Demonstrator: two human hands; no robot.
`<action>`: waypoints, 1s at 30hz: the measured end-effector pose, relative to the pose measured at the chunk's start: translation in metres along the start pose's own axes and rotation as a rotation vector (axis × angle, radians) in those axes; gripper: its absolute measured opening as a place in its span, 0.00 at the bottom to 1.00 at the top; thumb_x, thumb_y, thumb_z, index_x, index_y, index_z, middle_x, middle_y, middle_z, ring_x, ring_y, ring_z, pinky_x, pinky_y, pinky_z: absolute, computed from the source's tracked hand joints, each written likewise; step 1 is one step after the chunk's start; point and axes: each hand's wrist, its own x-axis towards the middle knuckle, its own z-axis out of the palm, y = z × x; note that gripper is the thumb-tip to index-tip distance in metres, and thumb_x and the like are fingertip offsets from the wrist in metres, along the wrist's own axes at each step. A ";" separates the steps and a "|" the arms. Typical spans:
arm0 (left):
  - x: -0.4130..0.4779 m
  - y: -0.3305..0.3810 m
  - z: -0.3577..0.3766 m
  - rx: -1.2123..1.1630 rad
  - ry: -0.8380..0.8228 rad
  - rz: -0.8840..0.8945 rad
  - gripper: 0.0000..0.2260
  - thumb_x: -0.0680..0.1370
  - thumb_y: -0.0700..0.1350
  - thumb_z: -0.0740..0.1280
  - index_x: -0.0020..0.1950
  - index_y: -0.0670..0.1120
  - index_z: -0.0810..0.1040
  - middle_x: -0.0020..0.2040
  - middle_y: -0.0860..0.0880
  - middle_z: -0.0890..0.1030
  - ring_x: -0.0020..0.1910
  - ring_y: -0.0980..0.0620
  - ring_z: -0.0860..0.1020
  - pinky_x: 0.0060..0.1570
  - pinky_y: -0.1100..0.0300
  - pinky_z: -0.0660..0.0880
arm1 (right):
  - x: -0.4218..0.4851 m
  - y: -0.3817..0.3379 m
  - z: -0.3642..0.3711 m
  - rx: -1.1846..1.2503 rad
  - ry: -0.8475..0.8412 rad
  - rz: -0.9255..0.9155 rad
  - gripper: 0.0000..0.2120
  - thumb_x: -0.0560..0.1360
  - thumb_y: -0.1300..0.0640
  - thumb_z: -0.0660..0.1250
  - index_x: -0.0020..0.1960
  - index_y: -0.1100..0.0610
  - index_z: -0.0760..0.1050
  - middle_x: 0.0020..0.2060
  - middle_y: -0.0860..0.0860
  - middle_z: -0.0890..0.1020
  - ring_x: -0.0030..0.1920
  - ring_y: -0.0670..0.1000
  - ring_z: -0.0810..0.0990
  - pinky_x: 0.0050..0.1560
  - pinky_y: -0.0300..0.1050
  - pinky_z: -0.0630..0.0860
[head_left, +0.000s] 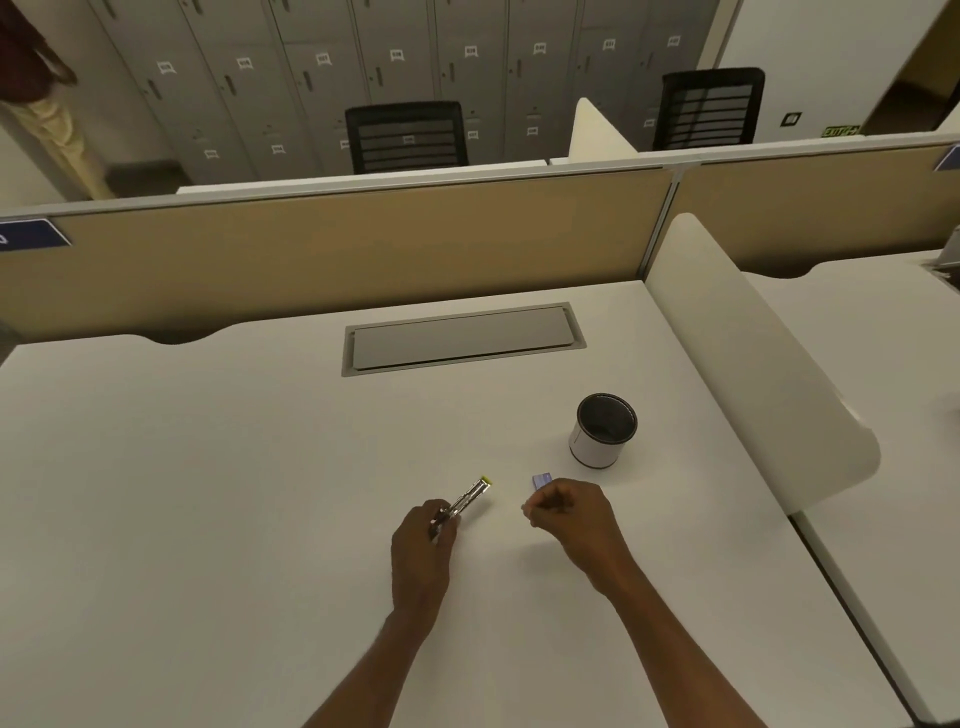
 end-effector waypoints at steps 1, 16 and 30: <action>0.001 0.001 -0.004 -0.037 -0.013 0.004 0.04 0.80 0.43 0.72 0.51 0.53 0.82 0.43 0.52 0.83 0.41 0.51 0.80 0.44 0.49 0.78 | 0.000 -0.003 0.001 0.008 -0.001 -0.015 0.02 0.69 0.62 0.75 0.38 0.57 0.85 0.37 0.52 0.88 0.46 0.52 0.87 0.54 0.48 0.81; 0.008 0.035 -0.047 -0.056 -0.277 0.136 0.05 0.76 0.44 0.77 0.49 0.52 0.87 0.44 0.55 0.86 0.44 0.51 0.83 0.46 0.54 0.80 | 0.003 -0.024 0.021 -0.278 -0.121 -0.459 0.04 0.73 0.59 0.76 0.45 0.51 0.84 0.39 0.46 0.86 0.42 0.47 0.83 0.47 0.38 0.79; 0.004 0.049 -0.060 -0.025 -0.277 0.161 0.04 0.75 0.44 0.78 0.50 0.50 0.88 0.44 0.53 0.86 0.43 0.52 0.82 0.45 0.55 0.79 | 0.001 -0.024 0.023 -0.404 -0.167 -0.520 0.06 0.74 0.61 0.75 0.46 0.50 0.85 0.42 0.45 0.85 0.42 0.47 0.81 0.46 0.47 0.80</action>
